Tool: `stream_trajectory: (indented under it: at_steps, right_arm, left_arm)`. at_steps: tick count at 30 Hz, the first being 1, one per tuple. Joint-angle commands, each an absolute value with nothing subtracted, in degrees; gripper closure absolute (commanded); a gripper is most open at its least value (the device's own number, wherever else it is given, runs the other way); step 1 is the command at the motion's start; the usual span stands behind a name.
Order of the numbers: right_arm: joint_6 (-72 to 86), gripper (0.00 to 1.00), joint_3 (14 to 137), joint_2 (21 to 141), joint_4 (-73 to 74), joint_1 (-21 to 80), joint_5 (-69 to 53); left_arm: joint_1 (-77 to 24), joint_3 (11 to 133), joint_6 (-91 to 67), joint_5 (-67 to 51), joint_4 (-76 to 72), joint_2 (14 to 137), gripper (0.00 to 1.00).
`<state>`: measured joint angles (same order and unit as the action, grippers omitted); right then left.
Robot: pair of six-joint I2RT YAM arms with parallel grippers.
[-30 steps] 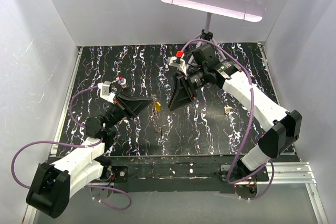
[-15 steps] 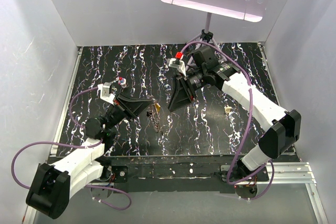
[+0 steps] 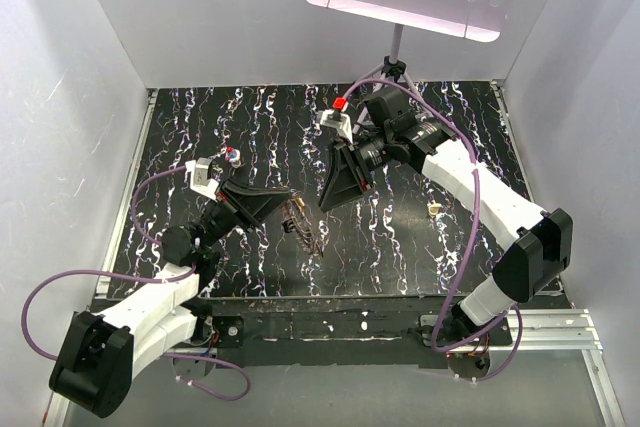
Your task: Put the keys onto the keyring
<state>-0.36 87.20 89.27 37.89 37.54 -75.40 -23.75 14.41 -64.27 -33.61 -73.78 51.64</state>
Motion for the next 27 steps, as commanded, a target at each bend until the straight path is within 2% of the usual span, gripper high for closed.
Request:
stream_trajectory:
  at_steps: [1, 11, 27]
  right_arm:
    - [2.19, 0.65, 88.24, 88.68, 35.07, 38.05, -74.97]
    - [8.17, 0.66, 92.28, 91.84, 33.58, 38.41, -69.53]
    - [10.02, 0.68, 97.03, 94.83, 33.66, 39.73, -69.26]
  left_arm:
    - [-23.91, 14.59, -63.63, -33.49, -77.43, 50.97, 1.00]
    - [-23.91, 15.64, -63.90, -34.45, -78.57, 52.38, 1.00]
    - [-23.91, 16.08, -64.34, -35.07, -78.40, 52.65, 1.00]
